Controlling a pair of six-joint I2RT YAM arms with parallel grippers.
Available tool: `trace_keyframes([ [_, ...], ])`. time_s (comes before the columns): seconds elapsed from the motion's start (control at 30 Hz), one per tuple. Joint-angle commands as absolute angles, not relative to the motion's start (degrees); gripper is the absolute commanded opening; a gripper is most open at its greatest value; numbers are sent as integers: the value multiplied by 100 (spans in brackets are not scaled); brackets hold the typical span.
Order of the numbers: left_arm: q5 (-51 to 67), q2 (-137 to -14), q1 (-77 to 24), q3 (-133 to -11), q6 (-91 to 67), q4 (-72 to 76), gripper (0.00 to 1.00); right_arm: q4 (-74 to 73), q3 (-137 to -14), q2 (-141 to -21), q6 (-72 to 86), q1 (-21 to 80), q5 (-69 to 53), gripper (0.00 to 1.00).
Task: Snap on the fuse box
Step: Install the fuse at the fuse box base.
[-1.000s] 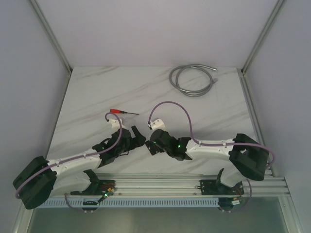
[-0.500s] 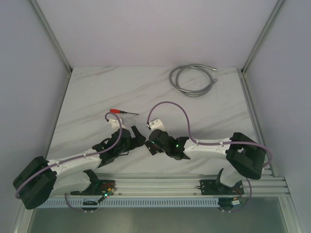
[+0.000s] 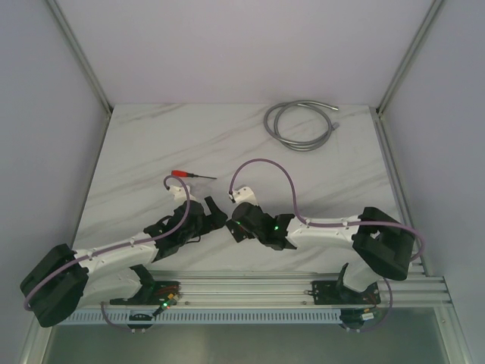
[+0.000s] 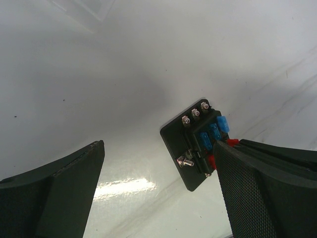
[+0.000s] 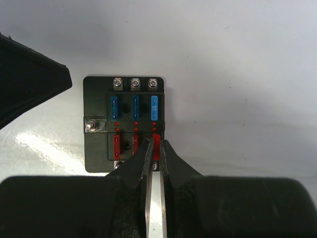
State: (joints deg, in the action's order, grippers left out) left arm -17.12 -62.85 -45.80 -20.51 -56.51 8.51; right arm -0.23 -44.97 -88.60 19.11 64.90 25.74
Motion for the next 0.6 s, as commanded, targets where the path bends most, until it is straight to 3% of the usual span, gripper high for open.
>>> trace_keyframes([
  [0.0, -1676, -6263, -4555, -2105, -5669, 869, 100, -237, -4588, -8869, 2000, 6549, 2681, 12],
  [0.57, -1683, -6260, -4553, -2113, -5687, 869, 100, -413, -4660, -8940, 1946, 6613, 2863, 13],
])
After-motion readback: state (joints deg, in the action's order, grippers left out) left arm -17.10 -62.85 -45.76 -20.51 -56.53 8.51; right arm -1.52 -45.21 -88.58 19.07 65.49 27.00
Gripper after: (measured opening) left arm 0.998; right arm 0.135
